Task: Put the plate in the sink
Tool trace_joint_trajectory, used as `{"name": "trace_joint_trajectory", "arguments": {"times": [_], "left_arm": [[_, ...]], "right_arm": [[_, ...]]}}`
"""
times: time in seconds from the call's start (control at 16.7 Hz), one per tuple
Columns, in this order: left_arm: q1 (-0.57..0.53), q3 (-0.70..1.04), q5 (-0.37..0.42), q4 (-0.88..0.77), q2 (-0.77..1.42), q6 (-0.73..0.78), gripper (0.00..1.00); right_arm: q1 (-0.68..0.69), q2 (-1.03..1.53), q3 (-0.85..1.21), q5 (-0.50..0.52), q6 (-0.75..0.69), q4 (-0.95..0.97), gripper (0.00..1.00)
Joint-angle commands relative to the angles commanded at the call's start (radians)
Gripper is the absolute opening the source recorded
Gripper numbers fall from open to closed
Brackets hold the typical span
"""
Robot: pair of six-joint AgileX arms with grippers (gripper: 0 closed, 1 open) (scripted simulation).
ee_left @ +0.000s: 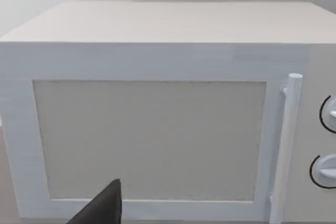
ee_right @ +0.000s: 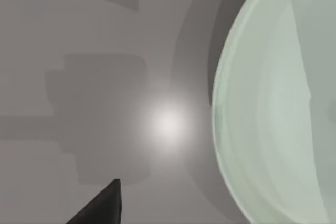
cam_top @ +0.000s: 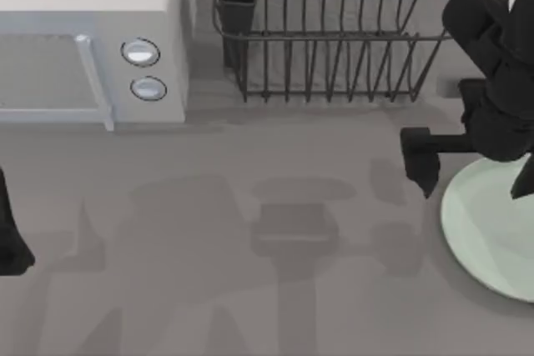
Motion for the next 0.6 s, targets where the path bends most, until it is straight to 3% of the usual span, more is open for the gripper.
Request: {"name": "trace_joint_trajectory", "arguments": {"times": [0.36,0.6], "left_arm": [[0.000,0.000,0.000,0.000,0.000,0.000,1.00],[0.000,0.000,0.000,0.000,0.000,0.000,1.00]], "right_arm": [[-0.004,0.004,-0.002,0.000,0.000,0.002,1.00],[-0.002,0.057,-0.070,0.000,0.002,0.115,1.00]]}}
